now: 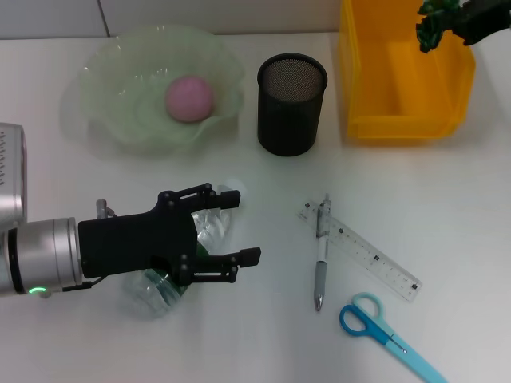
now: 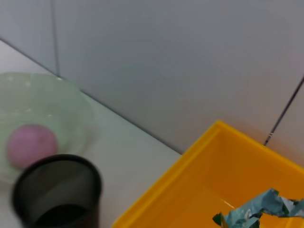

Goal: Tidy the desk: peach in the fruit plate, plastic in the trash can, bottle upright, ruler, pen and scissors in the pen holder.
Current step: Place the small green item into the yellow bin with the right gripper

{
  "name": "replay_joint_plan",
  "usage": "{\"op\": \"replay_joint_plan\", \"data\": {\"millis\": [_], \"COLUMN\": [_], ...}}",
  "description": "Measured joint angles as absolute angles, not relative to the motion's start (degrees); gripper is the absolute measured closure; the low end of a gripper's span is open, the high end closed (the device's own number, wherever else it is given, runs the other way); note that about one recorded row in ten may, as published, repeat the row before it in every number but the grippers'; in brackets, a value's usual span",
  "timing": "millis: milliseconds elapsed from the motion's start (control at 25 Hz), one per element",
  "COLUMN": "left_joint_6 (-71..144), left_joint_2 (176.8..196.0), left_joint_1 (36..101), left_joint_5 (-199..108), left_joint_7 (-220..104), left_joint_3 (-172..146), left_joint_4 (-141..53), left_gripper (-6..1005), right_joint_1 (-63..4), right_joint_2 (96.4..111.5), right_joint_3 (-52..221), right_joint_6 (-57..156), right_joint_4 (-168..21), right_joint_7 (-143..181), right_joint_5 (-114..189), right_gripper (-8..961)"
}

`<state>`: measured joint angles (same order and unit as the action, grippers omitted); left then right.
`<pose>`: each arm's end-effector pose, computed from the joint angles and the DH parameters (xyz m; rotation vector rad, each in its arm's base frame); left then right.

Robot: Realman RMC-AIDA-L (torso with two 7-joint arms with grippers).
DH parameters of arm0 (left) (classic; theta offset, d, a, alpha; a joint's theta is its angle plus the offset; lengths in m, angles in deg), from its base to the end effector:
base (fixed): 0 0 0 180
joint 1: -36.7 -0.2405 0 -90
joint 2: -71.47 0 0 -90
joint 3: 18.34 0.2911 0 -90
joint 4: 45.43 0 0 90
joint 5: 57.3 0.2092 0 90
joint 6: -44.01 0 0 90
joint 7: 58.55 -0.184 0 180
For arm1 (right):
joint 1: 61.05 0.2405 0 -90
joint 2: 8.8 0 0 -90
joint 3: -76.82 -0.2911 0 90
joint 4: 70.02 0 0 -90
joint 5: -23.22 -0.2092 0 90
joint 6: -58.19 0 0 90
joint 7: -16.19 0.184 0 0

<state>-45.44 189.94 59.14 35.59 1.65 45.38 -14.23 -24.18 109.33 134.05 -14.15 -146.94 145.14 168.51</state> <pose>-0.2685 0.2972 -0.0920 -2.8263 -0.3263 -0.8634 0.2149 0.4658 0.0424 -2.3120 0.6482 -0.0299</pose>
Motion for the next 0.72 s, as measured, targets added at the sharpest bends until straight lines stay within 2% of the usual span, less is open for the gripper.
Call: {"op": "replay_joint_plan", "data": {"millis": [80,200,280,400,720], "left_joint_6": [-45.53,-45.61,-45.68,-45.68,-45.88], "left_joint_2": [189.95,189.95,189.94,189.94,189.94], "left_joint_1": [59.07,59.05,59.03,59.03,59.02], "left_joint_5": [35.59,35.59,35.59,35.59,35.52], "left_joint_7": [1.67,1.80,1.81,1.81,1.65], "left_joint_3": [45.39,45.38,45.38,45.38,45.18], "left_joint_4": [-14.23,-14.23,-14.23,-14.23,-14.23], "left_gripper": [192,196,198,202,213], "right_joint_1": [-20.70,-19.73,-20.36,-20.67,-21.94], "right_joint_2": [108.59,108.39,109.12,109.38,109.18], "right_joint_3": [132.78,132.87,133.15,133.19,132.03], "right_joint_6": [-10.57,-7.92,-4.19,-3.81,-5.14], "right_joint_4": [-136.92,-133.03,-132.24,-132.86,-134.09], "right_joint_7": [141.34,139.96,138.08,137.47,137.32], "right_joint_5": [168.43,168.41,168.06,167.97,163.82], "right_gripper": [909,901,895,887,538]}}
